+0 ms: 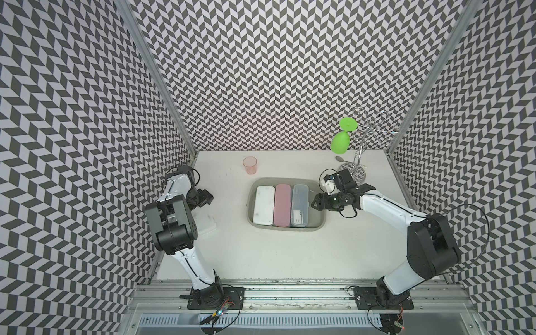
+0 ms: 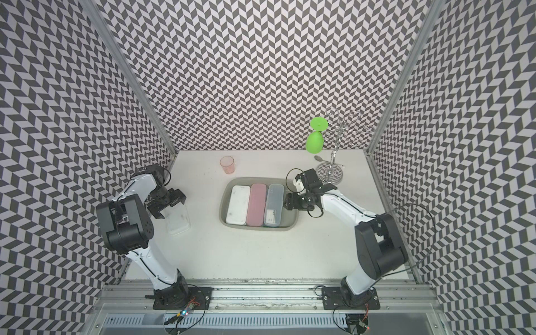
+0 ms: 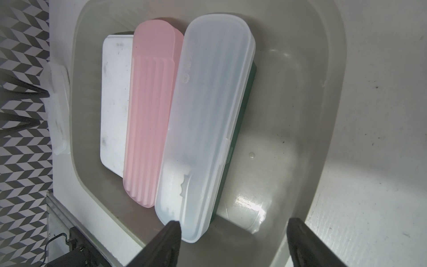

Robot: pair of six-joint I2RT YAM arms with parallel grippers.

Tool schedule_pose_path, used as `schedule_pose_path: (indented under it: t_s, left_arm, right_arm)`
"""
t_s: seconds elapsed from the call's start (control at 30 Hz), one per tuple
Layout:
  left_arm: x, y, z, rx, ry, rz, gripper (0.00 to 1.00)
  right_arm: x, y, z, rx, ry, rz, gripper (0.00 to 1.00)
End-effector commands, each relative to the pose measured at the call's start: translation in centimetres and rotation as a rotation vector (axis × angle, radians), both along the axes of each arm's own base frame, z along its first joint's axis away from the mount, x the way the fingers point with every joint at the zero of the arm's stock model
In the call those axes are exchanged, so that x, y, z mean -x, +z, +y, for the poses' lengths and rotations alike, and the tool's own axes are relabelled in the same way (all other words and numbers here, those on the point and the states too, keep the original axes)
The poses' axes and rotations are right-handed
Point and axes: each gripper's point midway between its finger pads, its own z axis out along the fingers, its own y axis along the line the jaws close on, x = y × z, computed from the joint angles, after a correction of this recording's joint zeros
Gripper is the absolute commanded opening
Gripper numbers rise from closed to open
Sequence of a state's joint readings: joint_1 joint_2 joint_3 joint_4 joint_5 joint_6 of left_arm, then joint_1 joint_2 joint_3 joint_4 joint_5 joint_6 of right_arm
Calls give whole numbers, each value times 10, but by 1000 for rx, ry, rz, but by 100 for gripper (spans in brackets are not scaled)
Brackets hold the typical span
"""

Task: Put the pencil case into the storage box
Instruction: Pick up the pencil case from the center of the board.

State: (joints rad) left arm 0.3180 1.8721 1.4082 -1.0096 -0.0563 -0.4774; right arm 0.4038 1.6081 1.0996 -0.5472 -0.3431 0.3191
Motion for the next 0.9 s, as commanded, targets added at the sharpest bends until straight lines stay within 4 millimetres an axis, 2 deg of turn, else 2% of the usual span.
schedule_pose_path:
  t_s: [0.0, 0.17, 0.47, 0.67, 0.87]
  left_arm:
    - [-8, -5, -3, -36, -37, -1, 100]
    - [5, -24, -10, -31, -37, 65, 100]
    - [12, -22, -5, -61, -66, 96, 100]
    - [27, -41, -11, -9, -56, 78, 100]
    - [46, -67, -25, 77, -51, 94, 100]
  right_arm:
    - [-6, 7, 7, -6, 28, -20, 77]
    - [-9, 10, 7, 7, 31, -23, 77]
    - [-7, 7, 9, -13, 18, -15, 77]
    - [-6, 6, 8, -11, 17, -14, 77]
    - [-5, 5, 6, 0, 17, -10, 77]
